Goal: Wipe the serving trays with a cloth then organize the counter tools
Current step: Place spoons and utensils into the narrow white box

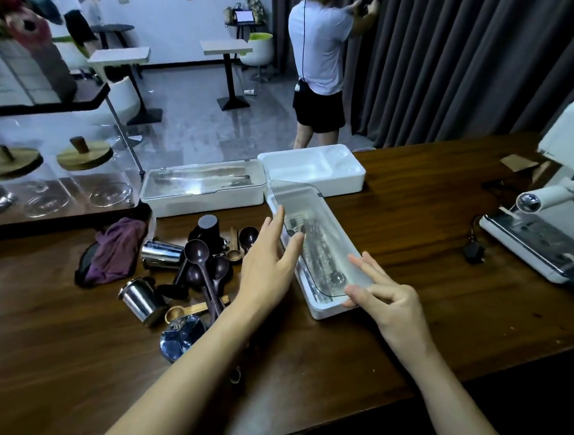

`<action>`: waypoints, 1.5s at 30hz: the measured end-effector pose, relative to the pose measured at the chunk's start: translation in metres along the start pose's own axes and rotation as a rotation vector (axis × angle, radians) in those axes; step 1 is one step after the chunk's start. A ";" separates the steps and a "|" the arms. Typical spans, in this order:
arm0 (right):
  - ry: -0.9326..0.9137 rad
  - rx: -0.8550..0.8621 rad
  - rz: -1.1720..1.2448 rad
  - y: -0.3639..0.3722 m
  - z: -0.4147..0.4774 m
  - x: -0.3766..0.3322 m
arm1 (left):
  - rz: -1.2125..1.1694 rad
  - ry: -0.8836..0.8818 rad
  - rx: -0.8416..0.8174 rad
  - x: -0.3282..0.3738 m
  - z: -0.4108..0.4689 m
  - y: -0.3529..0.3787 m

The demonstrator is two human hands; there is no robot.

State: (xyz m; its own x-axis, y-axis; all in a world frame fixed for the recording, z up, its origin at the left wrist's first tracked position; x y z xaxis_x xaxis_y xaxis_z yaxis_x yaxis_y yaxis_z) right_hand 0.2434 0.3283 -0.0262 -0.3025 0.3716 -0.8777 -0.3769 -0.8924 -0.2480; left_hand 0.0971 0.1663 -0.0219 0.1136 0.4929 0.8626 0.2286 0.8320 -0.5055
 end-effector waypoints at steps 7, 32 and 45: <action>-0.024 0.034 0.039 0.005 0.001 0.008 | 0.131 0.033 -0.016 -0.011 0.002 -0.003; 0.389 0.480 -0.404 -0.009 -0.038 -0.016 | 0.595 0.268 -0.160 -0.013 0.085 -0.041; 0.410 0.659 -0.494 -0.003 0.005 -0.032 | 0.344 0.185 -0.175 0.021 0.062 -0.050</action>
State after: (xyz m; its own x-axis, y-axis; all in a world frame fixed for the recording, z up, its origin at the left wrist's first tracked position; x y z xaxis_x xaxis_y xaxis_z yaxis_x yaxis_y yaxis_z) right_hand 0.2503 0.3202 0.0047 0.3125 0.4401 -0.8418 -0.8412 -0.2835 -0.4605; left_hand 0.0286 0.1509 0.0197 0.3795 0.6672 0.6410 0.3059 0.5634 -0.7675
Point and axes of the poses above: each hand's wrist, its own z-axis towards the middle knuckle, its own y-axis out of the palm, x = y × z, the point moved 3 cm from there along z, towards the middle knuckle, and after that the axes turned 15 degrees about -y, right-handed, at the moved point
